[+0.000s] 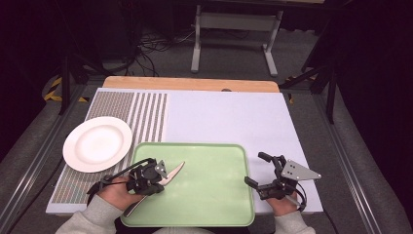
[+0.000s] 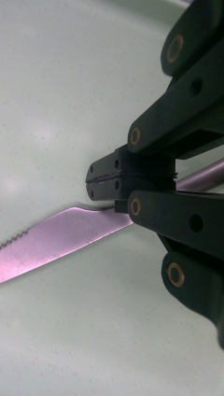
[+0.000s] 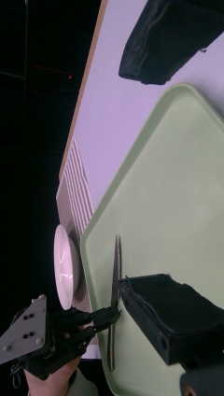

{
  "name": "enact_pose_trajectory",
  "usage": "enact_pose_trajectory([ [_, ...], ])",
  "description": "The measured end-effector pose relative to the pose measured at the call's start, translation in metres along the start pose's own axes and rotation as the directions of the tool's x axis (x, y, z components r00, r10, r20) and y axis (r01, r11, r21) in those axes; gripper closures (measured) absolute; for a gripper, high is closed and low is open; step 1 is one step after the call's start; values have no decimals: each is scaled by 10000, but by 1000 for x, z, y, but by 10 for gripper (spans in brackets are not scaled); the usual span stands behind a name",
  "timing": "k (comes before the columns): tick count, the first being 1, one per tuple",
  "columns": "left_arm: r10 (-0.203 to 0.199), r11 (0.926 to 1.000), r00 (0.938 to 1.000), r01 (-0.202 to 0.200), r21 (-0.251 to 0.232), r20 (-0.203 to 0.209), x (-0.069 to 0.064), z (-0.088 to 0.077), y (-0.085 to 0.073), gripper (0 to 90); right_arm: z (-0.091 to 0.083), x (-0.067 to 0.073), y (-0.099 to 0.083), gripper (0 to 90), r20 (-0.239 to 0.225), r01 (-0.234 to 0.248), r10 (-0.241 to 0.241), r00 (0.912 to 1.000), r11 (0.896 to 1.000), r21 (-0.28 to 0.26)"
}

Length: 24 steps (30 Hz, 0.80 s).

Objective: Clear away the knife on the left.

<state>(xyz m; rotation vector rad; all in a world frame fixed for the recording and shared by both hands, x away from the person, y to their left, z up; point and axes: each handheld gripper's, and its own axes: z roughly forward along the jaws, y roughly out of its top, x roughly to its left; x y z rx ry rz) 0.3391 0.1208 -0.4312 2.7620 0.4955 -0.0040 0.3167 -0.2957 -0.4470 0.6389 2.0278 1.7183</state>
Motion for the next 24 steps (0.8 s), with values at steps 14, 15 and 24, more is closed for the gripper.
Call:
enact_pose_trajectory([
  [14,-460,9989,9986,459,-54,-254,11,-4,-9,899,0,0,0,23,2,15,-15,10000,10000,30],
  [15,-529,9986,9983,528,-23,-259,11,-4,-10,899,0,0,0,23,-2,11,-11,10000,10000,26],
  [24,-859,9963,9960,857,-82,-264,18,-6,-16,898,0,0,0,23,-10,14,-14,10000,10000,15],
])
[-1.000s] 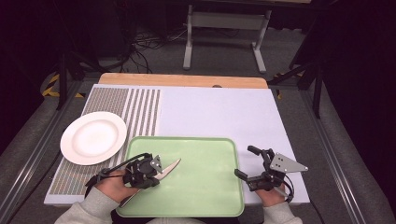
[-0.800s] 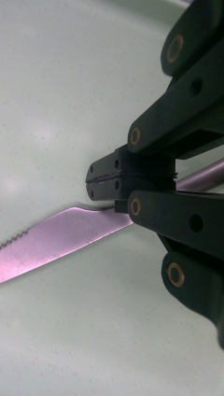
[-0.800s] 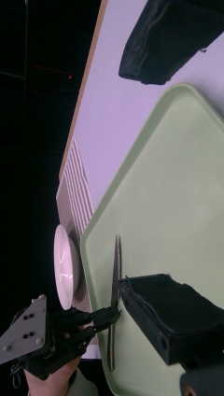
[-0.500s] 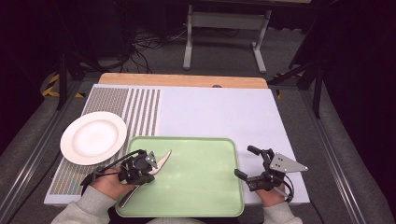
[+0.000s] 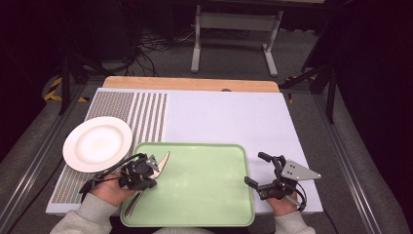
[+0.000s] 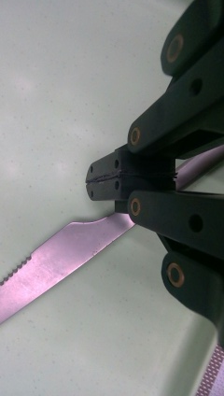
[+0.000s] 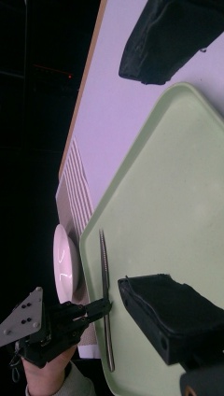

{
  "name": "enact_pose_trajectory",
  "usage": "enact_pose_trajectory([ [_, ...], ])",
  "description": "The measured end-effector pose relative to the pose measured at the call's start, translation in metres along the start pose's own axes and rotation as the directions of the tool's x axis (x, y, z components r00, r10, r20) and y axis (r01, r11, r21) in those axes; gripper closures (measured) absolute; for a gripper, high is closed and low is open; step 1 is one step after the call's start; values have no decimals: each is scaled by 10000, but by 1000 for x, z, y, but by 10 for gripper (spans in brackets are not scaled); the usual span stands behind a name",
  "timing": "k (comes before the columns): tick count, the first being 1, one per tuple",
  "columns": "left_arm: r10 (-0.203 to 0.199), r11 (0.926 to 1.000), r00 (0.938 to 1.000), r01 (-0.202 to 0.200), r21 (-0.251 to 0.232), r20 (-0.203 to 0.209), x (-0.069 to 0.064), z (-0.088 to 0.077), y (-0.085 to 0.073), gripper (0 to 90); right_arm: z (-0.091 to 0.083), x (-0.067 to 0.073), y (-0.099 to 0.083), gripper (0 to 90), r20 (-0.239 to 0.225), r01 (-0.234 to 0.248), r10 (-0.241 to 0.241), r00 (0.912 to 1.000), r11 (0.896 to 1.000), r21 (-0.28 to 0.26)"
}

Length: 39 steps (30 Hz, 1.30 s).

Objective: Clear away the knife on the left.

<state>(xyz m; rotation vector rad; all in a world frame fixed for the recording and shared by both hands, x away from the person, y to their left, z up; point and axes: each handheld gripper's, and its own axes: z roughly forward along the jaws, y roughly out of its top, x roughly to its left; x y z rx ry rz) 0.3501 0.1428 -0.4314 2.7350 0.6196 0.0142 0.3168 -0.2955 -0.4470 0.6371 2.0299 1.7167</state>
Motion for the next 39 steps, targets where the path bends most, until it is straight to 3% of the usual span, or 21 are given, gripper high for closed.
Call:
enact_pose_trajectory([
  [25,-691,9969,9972,680,-386,-280,9,-4,-15,898,-1,0,0,23,18,25,-25,10000,10000,13],
  [39,-1382,9894,9900,1366,-500,-293,16,-7,-25,897,0,0,0,23,11,4,-4,10000,10000,8],
])
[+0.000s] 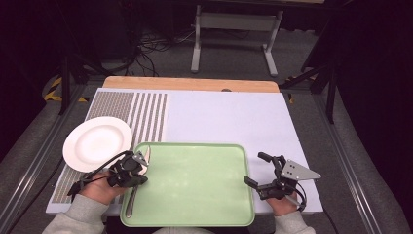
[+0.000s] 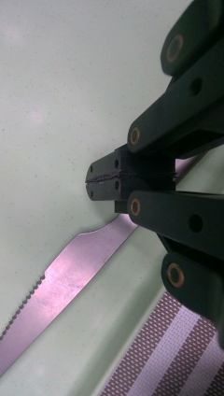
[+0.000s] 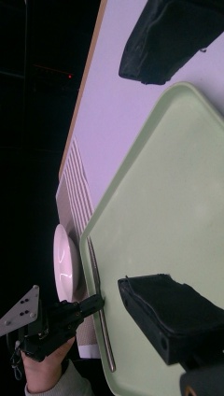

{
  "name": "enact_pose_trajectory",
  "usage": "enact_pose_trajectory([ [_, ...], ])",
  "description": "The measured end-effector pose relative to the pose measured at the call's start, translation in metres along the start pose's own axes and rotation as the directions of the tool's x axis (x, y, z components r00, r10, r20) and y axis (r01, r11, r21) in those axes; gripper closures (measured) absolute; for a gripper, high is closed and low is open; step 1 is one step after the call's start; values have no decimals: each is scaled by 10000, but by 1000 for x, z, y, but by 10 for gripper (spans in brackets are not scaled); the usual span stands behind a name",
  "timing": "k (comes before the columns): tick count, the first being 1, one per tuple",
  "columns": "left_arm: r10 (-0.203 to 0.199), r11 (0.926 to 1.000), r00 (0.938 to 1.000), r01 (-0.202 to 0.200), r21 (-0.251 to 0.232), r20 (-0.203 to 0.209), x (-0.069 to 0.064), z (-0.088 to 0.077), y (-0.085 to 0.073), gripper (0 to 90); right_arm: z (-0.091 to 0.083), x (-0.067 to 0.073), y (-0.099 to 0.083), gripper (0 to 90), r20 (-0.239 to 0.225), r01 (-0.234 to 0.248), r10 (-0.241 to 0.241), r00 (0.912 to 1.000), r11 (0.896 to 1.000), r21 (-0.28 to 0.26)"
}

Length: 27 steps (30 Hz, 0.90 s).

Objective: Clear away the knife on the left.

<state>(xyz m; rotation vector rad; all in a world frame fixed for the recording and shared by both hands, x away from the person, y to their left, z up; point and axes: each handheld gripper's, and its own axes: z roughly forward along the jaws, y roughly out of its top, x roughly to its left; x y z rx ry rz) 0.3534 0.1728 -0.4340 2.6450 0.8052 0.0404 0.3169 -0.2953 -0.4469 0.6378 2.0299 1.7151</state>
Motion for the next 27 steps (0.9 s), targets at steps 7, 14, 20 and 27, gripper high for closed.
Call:
enact_pose_trajectory([
  [7,-301,9995,9995,302,12,-10,2,-1,-3,897,0,0,0,23,10,-21,21,10000,10000,24],
  [14,-426,9991,9991,426,66,-1,4,-2,-4,897,0,0,0,23,15,-36,36,10000,10000,28],
  [20,-632,9979,9980,631,126,24,4,-2,-5,895,0,0,0,23,10,-28,28,10000,10000,32],
  [27,-456,9990,9989,456,-17,83,2,-5,-4,719,0,0,0,23,6,-15,15,10000,10000,-11],
])
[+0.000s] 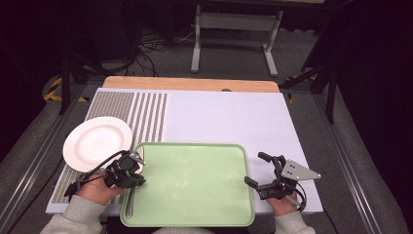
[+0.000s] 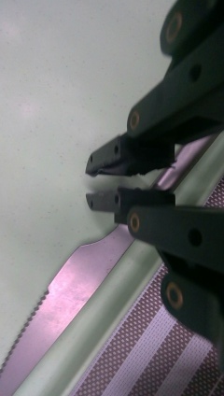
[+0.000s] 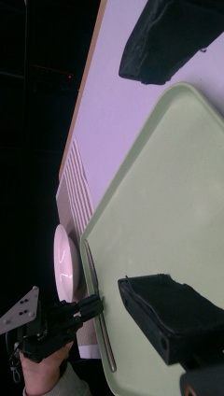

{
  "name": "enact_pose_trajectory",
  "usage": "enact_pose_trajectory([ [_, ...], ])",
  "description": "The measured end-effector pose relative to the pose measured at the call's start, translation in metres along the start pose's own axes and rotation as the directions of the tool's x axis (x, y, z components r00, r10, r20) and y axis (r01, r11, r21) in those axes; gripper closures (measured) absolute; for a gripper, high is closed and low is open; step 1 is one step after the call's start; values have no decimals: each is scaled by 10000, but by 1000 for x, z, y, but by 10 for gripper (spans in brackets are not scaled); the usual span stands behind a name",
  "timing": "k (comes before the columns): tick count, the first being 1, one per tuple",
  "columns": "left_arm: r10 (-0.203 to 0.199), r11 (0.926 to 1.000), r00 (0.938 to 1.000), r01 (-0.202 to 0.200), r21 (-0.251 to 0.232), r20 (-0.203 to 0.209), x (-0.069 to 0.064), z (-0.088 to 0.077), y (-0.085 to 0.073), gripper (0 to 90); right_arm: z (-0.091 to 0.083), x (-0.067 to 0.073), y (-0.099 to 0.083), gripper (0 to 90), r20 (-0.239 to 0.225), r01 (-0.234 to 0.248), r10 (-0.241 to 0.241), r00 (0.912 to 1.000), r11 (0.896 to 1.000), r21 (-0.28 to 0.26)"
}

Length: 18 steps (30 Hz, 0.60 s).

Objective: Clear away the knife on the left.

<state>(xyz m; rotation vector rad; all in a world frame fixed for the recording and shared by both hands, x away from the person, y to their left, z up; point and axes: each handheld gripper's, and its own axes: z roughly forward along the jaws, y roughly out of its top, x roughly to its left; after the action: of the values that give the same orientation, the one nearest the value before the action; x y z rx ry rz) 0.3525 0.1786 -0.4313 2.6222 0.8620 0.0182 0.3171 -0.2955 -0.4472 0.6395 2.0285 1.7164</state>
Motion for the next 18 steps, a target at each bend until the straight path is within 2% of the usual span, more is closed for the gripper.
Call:
enact_pose_trajectory([
  [1,74,10000,9999,-74,-45,94,0,-2,0,719,0,0,0,23,-3,13,-13,10000,10000,0],
  [5,282,9988,9992,-271,-397,273,-2,-10,1,523,0,0,0,23,-28,17,-17,10000,10000,-8],
  [6,319,9978,9991,-302,-595,277,-2,-12,1,429,1,0,0,23,-41,39,-39,10000,10000,-25],
  [7,376,9963,9987,-348,-791,342,-2,-14,1,429,1,0,0,23,-41,39,-39,10000,10000,-25],
  [9,434,9915,9980,-373,-1249,462,-1,-19,0,346,2,0,0,23,-53,12,-12,10000,10000,-12],
  [11,446,9856,9973,-346,-1652,576,-2,-23,-2,275,2,0,1,23,-60,32,-32,10000,10000,-1],
  [12,405,9787,9977,-286,-2031,543,-1,-28,-3,234,2,0,1,23,-71,41,-41,10000,10000,2],
  [13,405,9787,9977,-286,-2031,543,-1,-28,-3,202,2,0,1,23,-76,51,-51,10000,10000,-8],
  [14,459,9749,9973,-322,-2203,572,-1,-30,-4,202,2,0,1,23,-76,51,-51,10000,10000,-8],
  [18,476,9516,9975,-295,-3061,518,-1,-38,-9,85,1,0,1,23,-71,68,-69,10000,10000,-23],
])
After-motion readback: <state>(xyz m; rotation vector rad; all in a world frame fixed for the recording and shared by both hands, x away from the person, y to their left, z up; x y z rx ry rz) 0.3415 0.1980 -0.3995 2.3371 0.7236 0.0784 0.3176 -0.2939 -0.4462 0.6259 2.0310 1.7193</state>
